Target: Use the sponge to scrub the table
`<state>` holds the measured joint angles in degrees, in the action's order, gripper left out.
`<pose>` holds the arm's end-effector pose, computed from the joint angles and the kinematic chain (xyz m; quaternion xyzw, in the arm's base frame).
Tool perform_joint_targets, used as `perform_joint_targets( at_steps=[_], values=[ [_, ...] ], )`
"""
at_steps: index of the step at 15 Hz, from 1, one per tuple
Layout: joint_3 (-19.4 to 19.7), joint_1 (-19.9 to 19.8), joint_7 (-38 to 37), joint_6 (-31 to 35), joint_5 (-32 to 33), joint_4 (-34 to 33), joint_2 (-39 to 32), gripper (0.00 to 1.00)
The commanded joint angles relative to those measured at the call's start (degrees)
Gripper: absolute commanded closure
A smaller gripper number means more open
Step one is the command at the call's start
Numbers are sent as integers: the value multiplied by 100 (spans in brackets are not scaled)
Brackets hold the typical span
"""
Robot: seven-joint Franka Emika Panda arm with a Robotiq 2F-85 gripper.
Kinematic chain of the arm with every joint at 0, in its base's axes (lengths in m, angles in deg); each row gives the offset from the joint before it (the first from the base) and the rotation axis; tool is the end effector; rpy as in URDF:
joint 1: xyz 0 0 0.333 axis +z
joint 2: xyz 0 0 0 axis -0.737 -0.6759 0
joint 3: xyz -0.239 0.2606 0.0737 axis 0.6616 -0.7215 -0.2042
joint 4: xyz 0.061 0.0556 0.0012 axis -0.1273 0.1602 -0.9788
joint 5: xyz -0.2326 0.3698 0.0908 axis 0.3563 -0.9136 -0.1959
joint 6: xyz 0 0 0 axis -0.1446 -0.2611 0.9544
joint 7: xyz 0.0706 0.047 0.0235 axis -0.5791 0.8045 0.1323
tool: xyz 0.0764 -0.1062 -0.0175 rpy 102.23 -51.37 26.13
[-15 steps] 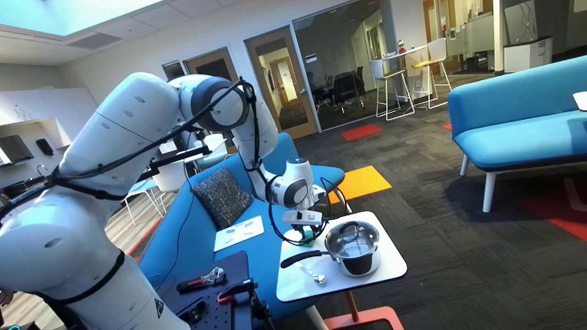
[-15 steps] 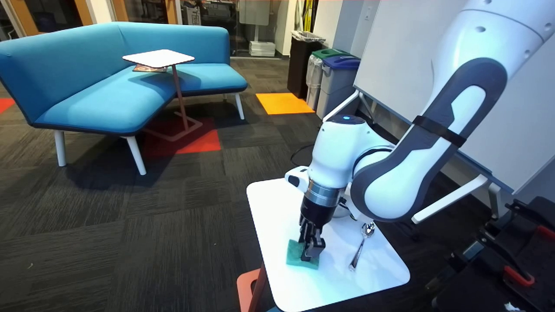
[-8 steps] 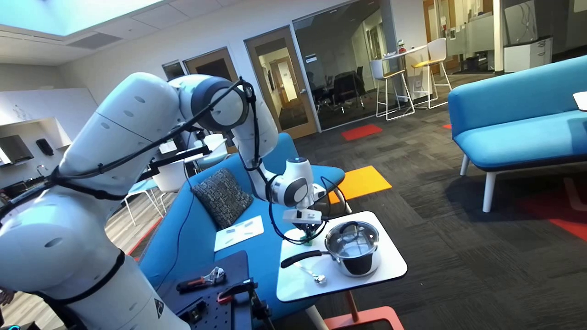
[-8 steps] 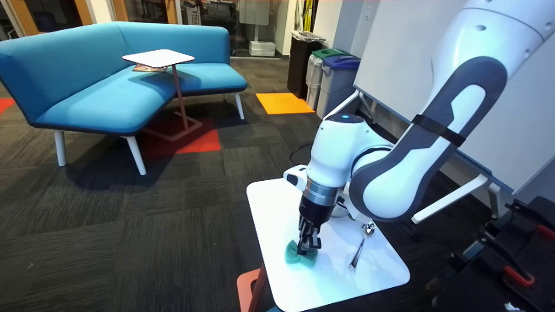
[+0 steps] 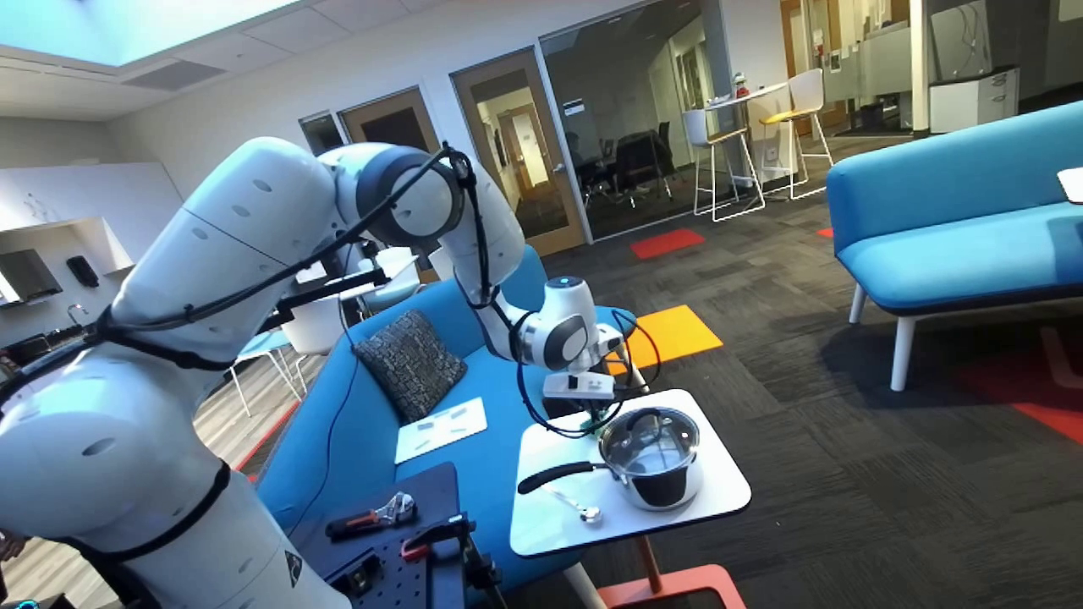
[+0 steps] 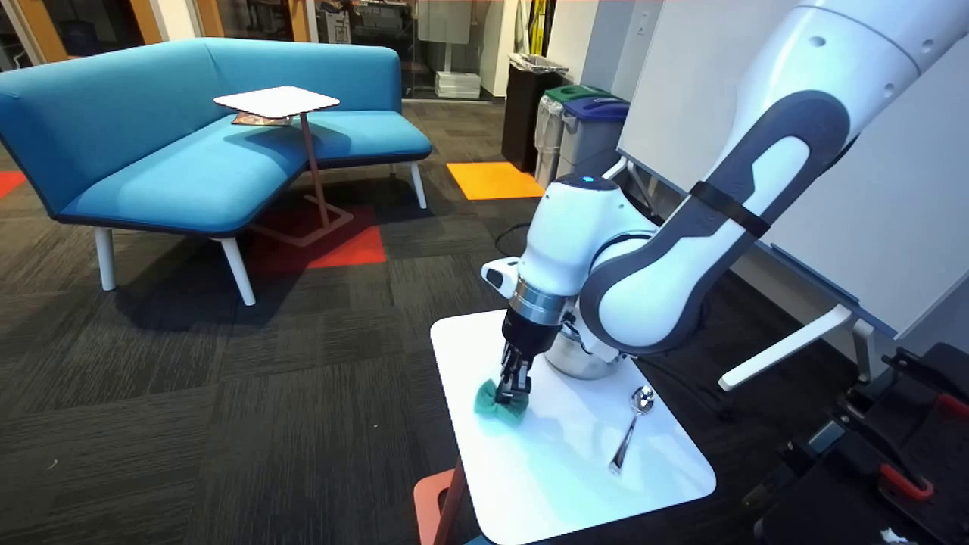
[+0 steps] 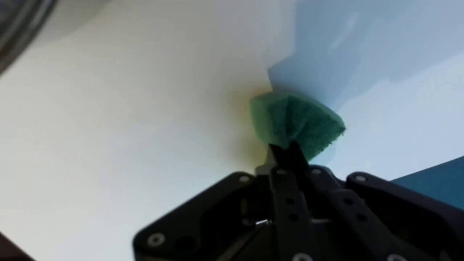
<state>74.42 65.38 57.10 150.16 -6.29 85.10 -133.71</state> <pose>0.5560 0.3722 -0.0257 -0.8767 -0.4724 -0.0433 0.0801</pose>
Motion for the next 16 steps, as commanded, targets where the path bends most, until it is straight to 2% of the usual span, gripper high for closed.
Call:
perform_joint_targets(
  at_steps=[1, 5, 9, 13, 16],
  values=[
    [262, 141, -347, -321, 90, -785, -353, 99],
    [476, 198, -595, -570, 56, -1503, -681, 99],
    [419, 186, -627, -931, 39, -1935, -866, 99],
    [402, 299, -638, -1631, 37, -2120, -1023, 99],
    [287, 282, -568, -1946, -5, -1974, -996, 99]
  ],
)
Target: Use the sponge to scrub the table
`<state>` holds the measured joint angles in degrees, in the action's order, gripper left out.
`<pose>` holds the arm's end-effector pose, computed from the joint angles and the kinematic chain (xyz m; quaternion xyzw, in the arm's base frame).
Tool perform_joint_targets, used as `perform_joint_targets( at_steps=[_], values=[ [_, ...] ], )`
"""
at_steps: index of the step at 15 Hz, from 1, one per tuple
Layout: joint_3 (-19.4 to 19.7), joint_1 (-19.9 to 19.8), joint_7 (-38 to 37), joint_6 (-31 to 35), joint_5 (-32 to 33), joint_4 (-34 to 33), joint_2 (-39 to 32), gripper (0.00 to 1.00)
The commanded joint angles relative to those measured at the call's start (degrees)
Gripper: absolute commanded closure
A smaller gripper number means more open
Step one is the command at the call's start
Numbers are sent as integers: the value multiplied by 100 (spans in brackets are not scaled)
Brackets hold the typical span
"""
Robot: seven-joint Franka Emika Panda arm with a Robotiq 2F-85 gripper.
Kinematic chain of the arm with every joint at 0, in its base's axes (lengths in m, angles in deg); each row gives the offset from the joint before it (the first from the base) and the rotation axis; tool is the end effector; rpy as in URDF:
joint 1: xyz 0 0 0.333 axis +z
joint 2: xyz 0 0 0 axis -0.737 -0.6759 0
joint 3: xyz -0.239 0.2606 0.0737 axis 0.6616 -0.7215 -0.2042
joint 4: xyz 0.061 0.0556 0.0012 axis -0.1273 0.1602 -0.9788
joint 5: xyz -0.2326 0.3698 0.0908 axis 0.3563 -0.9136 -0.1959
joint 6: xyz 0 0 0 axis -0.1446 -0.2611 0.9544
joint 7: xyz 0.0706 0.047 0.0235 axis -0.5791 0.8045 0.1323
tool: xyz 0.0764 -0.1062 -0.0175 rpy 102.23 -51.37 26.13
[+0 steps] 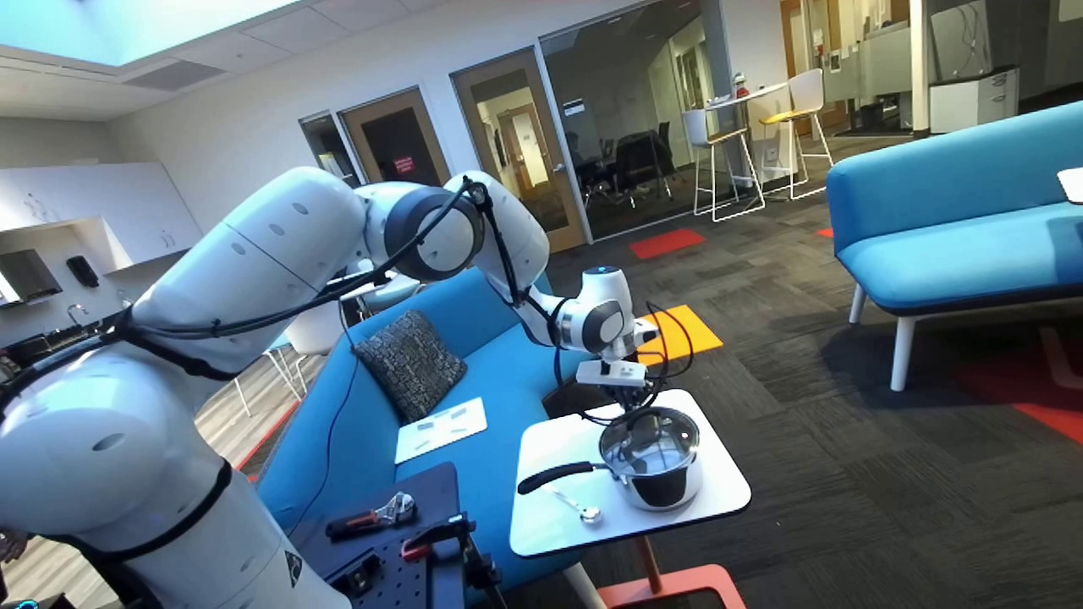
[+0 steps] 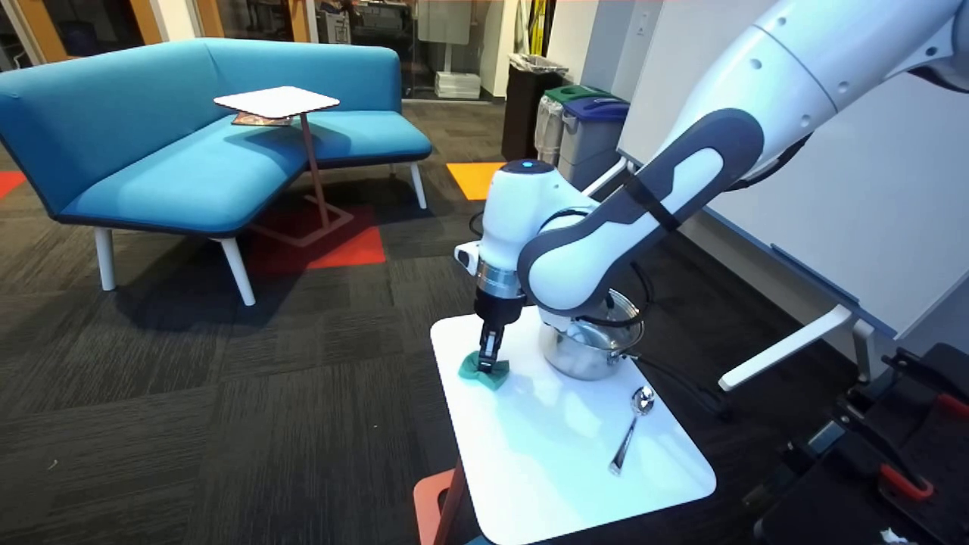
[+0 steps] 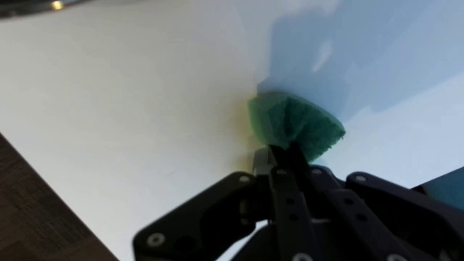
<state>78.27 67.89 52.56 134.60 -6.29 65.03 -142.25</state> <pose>0.6428 0.3762 -0.0425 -0.9041 -0.4256 -0.0026 0.0389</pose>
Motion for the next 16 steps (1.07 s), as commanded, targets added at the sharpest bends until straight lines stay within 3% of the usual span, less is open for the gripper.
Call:
perform_joint_targets(
  at_steps=[1, 6, 16],
  values=[
    [-161, 1, -79, -420, -28, 131, -106, 99],
    [-492, -255, 48, -318, -171, 695, 97, 99],
    [-1387, -1298, 162, 668, -848, 2473, 387, 99]
  ],
)
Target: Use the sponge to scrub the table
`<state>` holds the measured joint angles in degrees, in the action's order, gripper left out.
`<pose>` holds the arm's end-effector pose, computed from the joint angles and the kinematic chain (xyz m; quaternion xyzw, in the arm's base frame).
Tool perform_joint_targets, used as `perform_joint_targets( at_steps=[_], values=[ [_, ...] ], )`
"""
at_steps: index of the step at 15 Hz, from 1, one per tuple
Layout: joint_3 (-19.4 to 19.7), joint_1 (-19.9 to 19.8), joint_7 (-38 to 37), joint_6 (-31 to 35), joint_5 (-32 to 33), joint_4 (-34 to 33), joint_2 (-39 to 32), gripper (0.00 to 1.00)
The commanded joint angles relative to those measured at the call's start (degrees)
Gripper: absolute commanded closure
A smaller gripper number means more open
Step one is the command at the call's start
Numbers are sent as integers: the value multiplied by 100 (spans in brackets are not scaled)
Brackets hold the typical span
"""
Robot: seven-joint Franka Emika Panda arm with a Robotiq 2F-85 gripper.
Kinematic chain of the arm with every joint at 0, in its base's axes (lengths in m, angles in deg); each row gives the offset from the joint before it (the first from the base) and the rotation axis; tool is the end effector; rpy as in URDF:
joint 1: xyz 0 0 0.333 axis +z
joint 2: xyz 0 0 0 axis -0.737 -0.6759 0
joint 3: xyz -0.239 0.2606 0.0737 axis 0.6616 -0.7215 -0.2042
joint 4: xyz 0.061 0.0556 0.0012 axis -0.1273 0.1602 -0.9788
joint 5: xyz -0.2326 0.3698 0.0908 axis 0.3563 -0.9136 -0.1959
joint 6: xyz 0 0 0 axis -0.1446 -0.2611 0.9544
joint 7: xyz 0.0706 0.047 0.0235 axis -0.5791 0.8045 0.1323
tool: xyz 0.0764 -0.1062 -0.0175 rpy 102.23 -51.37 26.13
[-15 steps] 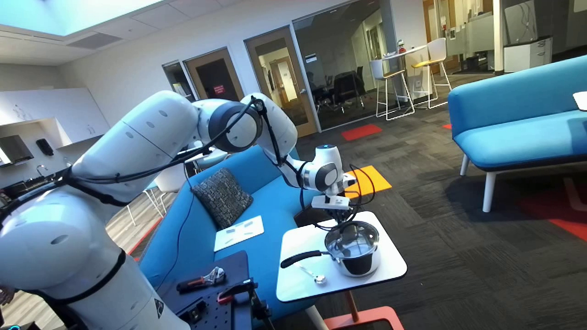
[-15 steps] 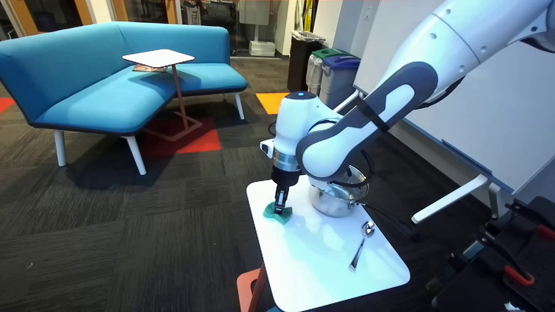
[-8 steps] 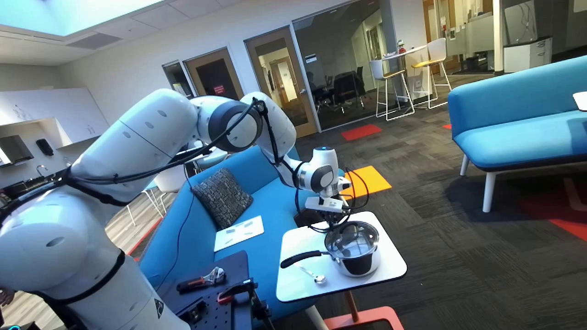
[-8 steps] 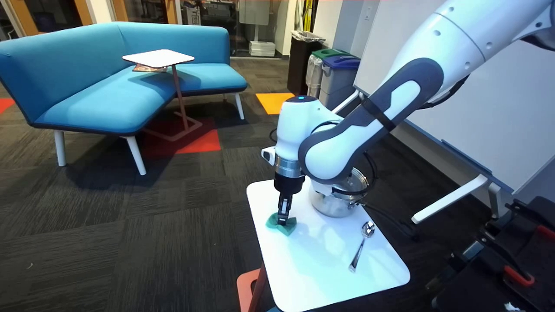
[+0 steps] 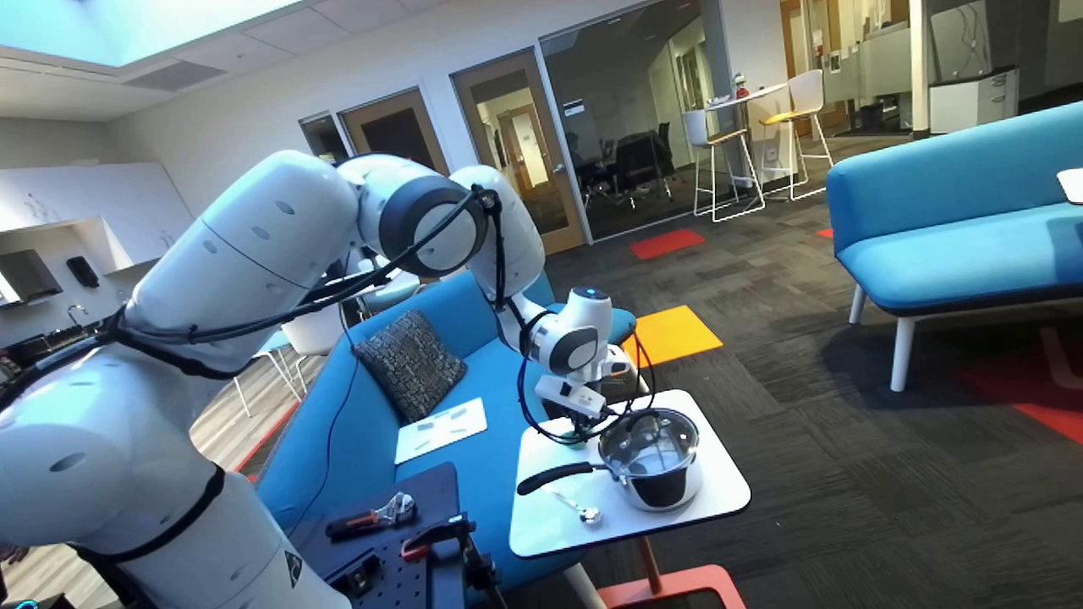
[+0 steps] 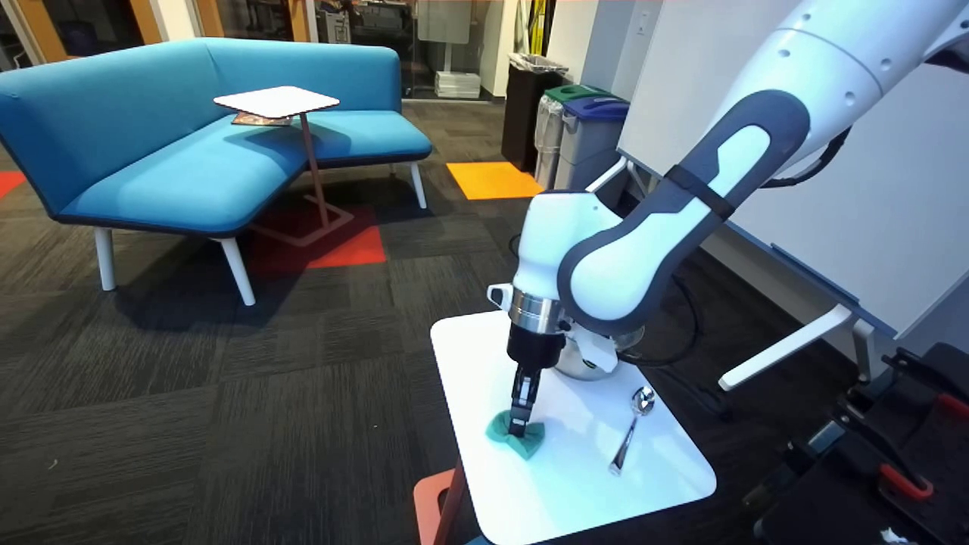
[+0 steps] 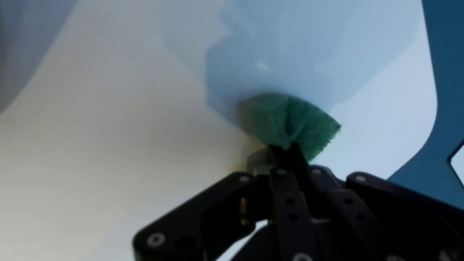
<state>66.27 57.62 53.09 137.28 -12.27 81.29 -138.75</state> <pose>0.5435 0.3696 -0.0534 -0.9131 -0.3708 0.0742 0.1526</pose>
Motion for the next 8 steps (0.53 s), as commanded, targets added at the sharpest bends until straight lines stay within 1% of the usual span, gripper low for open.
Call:
perform_joint_targets(
  at_steps=[1, 5, 8],
  values=[
    [-228, -339, 91, 560, -279, 994, 60, 99],
    [-324, -475, 67, 1243, -187, 1361, 155, 99],
    [-212, -343, -38, 1542, -67, 1350, 178, 99]
  ],
)
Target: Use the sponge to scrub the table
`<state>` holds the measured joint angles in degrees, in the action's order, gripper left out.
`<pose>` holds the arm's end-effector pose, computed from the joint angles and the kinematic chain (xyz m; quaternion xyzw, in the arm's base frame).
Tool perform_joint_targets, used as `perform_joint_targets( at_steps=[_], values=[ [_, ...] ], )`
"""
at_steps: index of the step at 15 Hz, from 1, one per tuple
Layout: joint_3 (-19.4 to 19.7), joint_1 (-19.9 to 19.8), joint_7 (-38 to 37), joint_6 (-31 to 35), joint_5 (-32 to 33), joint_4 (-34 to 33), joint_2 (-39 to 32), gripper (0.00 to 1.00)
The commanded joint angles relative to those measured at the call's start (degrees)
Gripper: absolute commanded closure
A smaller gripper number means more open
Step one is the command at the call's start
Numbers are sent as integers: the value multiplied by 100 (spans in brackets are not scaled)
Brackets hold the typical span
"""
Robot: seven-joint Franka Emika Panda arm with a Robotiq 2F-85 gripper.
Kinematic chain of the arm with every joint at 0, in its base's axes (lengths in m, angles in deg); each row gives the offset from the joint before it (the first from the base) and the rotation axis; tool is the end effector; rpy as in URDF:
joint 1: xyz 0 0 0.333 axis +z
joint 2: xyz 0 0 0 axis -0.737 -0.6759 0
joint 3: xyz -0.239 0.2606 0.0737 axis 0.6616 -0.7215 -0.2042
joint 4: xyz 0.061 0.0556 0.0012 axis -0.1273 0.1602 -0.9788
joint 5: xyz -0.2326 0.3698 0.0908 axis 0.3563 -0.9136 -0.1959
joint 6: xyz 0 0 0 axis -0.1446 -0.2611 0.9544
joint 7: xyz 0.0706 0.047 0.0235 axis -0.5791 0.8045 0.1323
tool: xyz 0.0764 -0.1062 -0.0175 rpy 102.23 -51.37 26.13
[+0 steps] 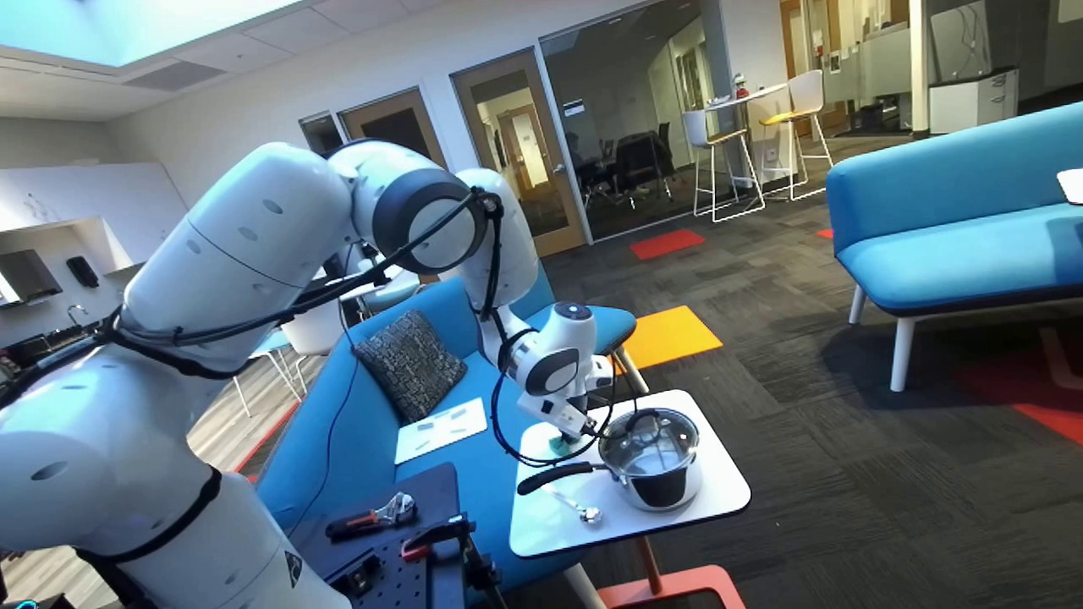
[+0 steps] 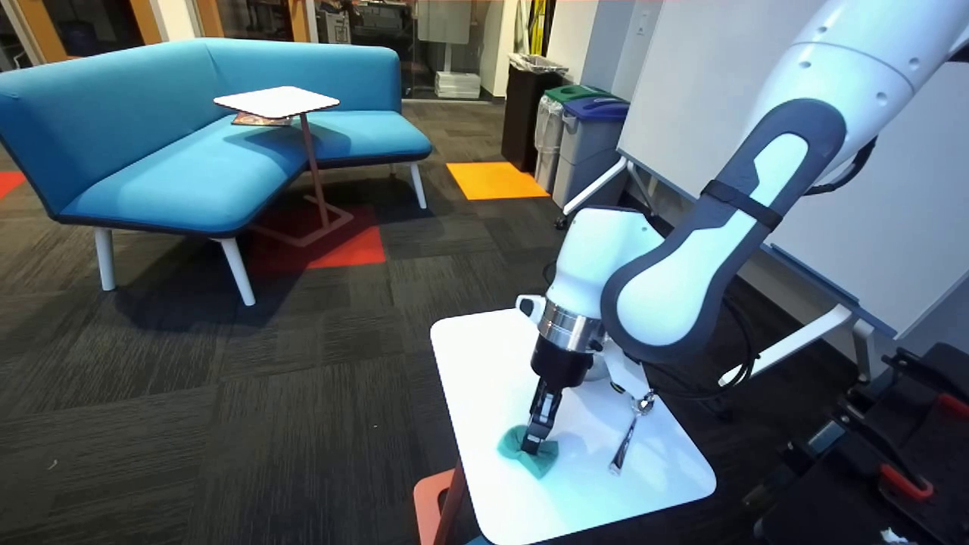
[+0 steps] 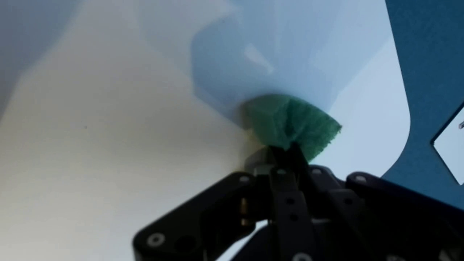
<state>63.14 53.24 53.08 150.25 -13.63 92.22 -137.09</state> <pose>0.4980 0.3511 -0.0552 -0.9216 -0.3400 0.0355 0.1841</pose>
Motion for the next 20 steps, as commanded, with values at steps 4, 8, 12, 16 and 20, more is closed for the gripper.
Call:
perform_joint_targets(
  at_steps=[4, 8, 12, 16, 20],
  values=[
    [283, 326, -147, 268, 174, 119, 62, 99],
    [590, 683, -252, 176, 257, -93, 131, 99],
    [897, 1016, -326, 107, 307, -235, 255, 99],
    [1202, 1257, -391, -108, 392, -643, 212, 99],
    [1459, 1316, -470, -375, 446, -1194, 96, 99]
  ],
)
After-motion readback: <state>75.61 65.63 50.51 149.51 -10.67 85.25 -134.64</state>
